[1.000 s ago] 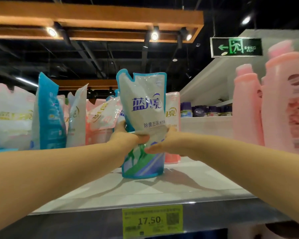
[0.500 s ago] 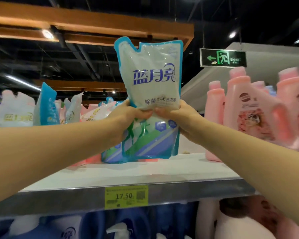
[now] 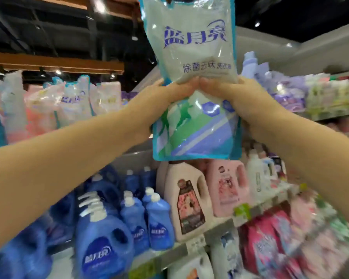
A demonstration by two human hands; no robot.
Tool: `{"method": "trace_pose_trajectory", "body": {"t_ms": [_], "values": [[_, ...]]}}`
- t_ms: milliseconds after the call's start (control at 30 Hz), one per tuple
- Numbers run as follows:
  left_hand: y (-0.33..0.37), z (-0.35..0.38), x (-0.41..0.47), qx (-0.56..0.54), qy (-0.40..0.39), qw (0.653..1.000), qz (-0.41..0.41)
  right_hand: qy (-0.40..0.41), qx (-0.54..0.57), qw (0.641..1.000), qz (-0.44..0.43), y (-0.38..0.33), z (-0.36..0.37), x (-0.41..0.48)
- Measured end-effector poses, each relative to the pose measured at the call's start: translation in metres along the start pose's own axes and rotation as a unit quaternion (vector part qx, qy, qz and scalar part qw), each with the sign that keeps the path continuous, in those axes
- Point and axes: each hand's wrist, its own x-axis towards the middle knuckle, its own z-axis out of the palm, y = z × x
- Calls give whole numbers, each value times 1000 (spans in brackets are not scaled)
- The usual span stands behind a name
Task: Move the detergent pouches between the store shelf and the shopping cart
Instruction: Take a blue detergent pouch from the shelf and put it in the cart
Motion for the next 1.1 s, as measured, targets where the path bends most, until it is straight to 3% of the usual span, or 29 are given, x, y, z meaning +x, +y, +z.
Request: {"method": "trace_pose_trajectory", "body": {"t_ms": [133,433,600,733,900,1100], "values": [[-21,77,-38,-49,-9,999,-7,22,-43,998,52,-16,-59,-78],[-116,277,-89,-112,-22,980,-165,83,-133,959,237,15,-240,-214],[-185,404,-115,-137,-65,963,-222,132,-145,937,288,48,-351,-294],[-244,493,-136,-183,-109,927,-308,171,-169,897,371,87,-429,-360],[-330,584,-122,-201,-185,886,-375,284,-171,843,424,142,-509,-410],[-426,679,-95,-191,-282,833,-436,404,-176,738,510,222,-593,-450]]}}
